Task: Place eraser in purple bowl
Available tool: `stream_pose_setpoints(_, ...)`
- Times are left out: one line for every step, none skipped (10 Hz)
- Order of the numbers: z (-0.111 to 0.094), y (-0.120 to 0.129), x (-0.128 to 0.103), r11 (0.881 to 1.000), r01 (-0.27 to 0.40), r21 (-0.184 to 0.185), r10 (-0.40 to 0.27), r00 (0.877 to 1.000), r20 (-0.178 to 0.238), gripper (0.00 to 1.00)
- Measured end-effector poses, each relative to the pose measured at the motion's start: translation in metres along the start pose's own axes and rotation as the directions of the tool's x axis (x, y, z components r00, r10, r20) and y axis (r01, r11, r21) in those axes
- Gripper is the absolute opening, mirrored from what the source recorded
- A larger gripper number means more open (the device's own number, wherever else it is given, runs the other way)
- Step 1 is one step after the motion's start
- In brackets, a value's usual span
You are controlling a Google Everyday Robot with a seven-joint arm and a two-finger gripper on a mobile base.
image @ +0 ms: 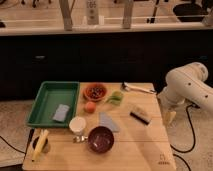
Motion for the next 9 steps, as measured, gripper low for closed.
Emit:
stream_pose_setpoints(0.0,0.0,0.0,1.0,0.0,0.0,0.0,1.0,0.0,0.8)
stream_pose_setpoints(0.0,0.0,0.0,1.0,0.0,0.0,0.0,1.0,0.0,0.8)
stream_pose_setpoints(0.0,0.0,0.0,1.0,0.0,0.0,0.0,1.0,0.0,0.8)
stream_pose_setpoints(0.0,0.0,0.0,1.0,0.0,0.0,0.0,1.0,0.0,0.8)
stream_pose_setpoints(0.0,0.0,0.0,1.0,0.0,0.0,0.0,1.0,0.0,0.8)
stream_pose_setpoints(0.003,-0.001,0.0,1.0,0.002,0.001,-0.002,1.0,0.003,0.8)
stream_pose_setpoints(0.013,-0.004,0.0,1.0,0.011,0.004,-0.011,1.0,0.009,0.8)
stream_pose_setpoints(0.024,-0.007,-0.003,1.0,0.018,0.005,-0.018,1.0,0.018,0.8)
stream_pose_setpoints(0.036,-0.009,-0.005,1.0,0.026,0.005,-0.026,0.999,0.024,0.8)
